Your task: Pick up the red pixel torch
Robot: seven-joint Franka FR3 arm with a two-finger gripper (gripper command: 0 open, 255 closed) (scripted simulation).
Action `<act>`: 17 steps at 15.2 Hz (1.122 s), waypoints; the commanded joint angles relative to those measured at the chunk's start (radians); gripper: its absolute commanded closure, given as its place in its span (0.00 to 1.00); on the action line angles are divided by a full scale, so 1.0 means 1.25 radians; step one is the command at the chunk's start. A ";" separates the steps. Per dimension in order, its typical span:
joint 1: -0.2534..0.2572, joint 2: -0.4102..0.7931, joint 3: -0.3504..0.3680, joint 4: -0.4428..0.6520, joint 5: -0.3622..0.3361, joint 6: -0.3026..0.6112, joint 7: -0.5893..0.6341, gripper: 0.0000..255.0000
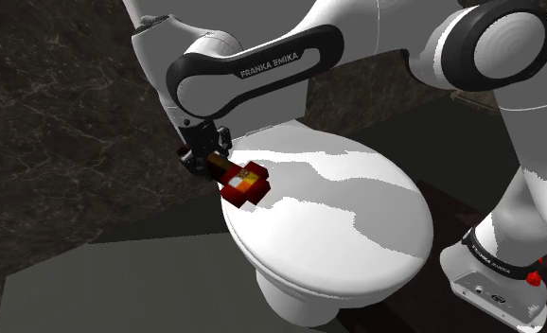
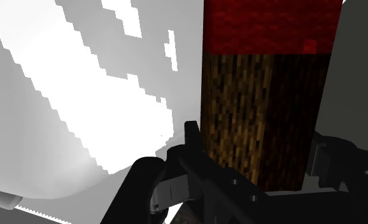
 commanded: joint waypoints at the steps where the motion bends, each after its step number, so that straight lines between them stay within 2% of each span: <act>1: 0.000 0.000 0.000 0.000 0.000 0.000 0.000 1.00; 5: 0.000 0.001 0.000 0.002 0.000 -0.001 0.000 1.00; 17: 0.020 -0.009 0.004 0.117 0.008 -0.121 -0.022 1.00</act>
